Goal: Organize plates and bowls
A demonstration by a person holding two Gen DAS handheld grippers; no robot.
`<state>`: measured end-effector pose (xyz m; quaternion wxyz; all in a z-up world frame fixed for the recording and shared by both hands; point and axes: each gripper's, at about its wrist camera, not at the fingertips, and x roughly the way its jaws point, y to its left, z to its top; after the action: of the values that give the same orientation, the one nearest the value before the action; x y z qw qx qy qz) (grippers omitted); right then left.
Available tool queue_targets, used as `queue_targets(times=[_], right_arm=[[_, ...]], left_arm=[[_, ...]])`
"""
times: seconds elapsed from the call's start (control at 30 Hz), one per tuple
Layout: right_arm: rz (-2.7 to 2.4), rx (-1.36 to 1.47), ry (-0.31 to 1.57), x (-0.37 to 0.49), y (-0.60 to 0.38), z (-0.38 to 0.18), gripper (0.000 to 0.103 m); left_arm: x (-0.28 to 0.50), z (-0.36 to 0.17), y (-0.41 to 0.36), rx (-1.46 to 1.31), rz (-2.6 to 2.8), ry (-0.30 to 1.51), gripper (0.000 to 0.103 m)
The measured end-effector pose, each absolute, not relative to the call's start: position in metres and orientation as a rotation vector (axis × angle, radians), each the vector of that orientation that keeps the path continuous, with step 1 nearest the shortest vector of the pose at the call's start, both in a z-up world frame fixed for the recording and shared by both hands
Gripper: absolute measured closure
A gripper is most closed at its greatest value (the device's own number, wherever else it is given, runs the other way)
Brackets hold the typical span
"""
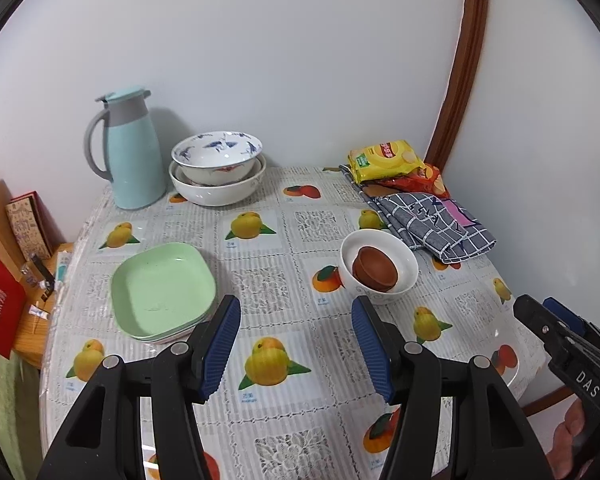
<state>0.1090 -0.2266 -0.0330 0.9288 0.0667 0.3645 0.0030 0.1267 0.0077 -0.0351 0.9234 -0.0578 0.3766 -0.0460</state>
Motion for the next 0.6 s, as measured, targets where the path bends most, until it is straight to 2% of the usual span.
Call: queue_targets(times=[0.6], right_arm=[[0.019, 0.096, 0.829, 0.2, -0.237, -0.064, 0.036]], left_arm=[[0.215, -0.066, -0.017, -0.051, -0.136, 0.93, 0.047]])
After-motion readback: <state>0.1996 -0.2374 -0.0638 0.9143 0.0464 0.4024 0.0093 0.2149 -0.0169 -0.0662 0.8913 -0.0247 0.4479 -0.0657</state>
